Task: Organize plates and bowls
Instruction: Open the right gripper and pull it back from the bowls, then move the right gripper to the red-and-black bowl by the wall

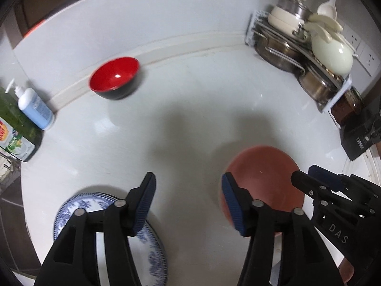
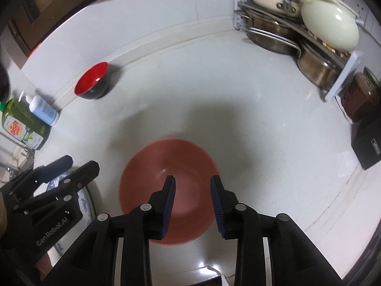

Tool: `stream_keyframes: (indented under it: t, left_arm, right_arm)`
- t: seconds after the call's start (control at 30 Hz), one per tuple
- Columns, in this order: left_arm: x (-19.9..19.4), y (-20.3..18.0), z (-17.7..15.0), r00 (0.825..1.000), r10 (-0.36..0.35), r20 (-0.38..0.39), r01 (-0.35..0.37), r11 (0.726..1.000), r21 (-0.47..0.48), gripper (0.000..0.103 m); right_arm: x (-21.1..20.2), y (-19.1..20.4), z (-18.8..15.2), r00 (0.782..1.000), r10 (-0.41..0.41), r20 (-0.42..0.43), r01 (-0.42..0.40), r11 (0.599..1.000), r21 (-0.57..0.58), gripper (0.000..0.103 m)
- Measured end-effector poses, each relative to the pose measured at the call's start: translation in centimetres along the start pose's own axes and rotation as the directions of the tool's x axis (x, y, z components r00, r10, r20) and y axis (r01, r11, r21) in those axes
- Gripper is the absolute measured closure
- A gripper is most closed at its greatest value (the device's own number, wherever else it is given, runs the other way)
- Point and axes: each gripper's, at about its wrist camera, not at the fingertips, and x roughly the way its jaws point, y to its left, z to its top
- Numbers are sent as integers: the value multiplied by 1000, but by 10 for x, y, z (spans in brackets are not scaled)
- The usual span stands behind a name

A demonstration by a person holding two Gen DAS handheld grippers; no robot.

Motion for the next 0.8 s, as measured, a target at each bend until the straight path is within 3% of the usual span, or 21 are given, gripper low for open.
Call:
stream_keyframes:
  t: [0.17, 0.47, 0.57, 0.67, 0.8]
  left_arm:
    - [-13, 26, 5, 998, 42, 51, -41, 999, -29, 35]
    - [-25, 71, 18, 989, 113, 93, -107, 992, -62, 22]
    - [-26, 84, 21, 988, 121, 96, -114, 991, -74, 21]
    - [-26, 100, 27, 984, 147, 98, -139, 987, -83, 21]
    - [-25, 121, 37, 980, 173, 98, -164, 982, -95, 20]
  right_arm:
    - [-8, 21, 8, 999, 1, 38, 1, 999, -40, 59]
    - [-11, 59, 27, 997, 36, 67, -30, 996, -87, 58]
    - [-11, 74, 37, 996, 40, 79, -30, 993, -117, 57]
    - [-8, 85, 50, 994, 62, 90, -50, 990, -135, 47]
    - [-3, 101, 65, 993, 57, 100, -41, 987, -154, 47]
